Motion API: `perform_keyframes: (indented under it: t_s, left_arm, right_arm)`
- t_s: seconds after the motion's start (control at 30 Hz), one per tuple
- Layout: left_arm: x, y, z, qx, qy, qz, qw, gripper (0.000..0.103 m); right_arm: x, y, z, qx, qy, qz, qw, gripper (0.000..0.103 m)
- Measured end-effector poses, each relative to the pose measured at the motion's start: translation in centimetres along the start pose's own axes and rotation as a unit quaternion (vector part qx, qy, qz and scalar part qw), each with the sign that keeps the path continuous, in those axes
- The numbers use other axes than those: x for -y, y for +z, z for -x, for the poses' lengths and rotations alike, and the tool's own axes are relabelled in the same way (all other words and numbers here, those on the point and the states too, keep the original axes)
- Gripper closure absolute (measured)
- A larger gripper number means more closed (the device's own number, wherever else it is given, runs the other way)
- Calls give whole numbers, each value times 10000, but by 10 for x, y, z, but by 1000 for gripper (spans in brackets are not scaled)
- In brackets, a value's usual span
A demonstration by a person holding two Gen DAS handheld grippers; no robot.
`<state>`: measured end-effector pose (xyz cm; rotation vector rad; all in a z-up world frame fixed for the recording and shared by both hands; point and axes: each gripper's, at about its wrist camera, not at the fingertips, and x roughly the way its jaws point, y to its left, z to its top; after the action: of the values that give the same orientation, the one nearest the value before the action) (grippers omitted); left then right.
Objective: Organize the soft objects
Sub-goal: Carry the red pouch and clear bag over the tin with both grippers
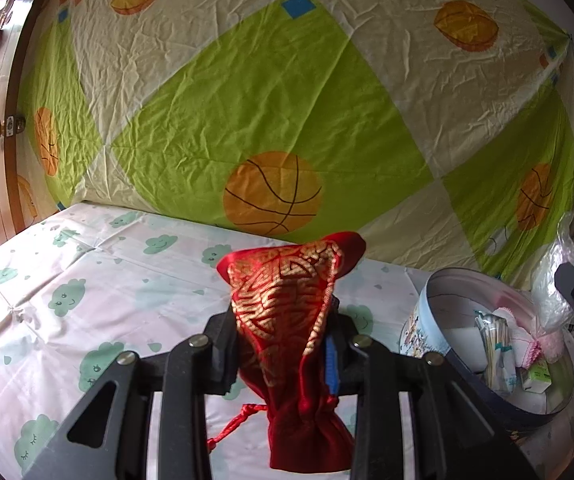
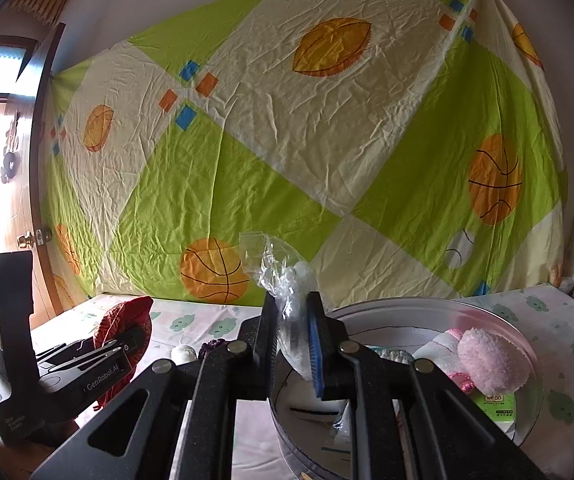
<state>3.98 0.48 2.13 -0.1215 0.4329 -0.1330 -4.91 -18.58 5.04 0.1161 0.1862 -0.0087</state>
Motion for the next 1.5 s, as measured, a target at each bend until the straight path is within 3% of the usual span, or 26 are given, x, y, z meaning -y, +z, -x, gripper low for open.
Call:
perform_keyframes:
  t_s: [0.93,1.5]
  left_arm:
    - [114,7,10,126,-577,-582,9966,71]
    - [171,-3,-3,-75,-875,-841,9926,71]
  right_arm:
    - [82,18,16,307,-685,-119,9971,88]
    - [130,19,8,151,-1163,-137,9930,88]
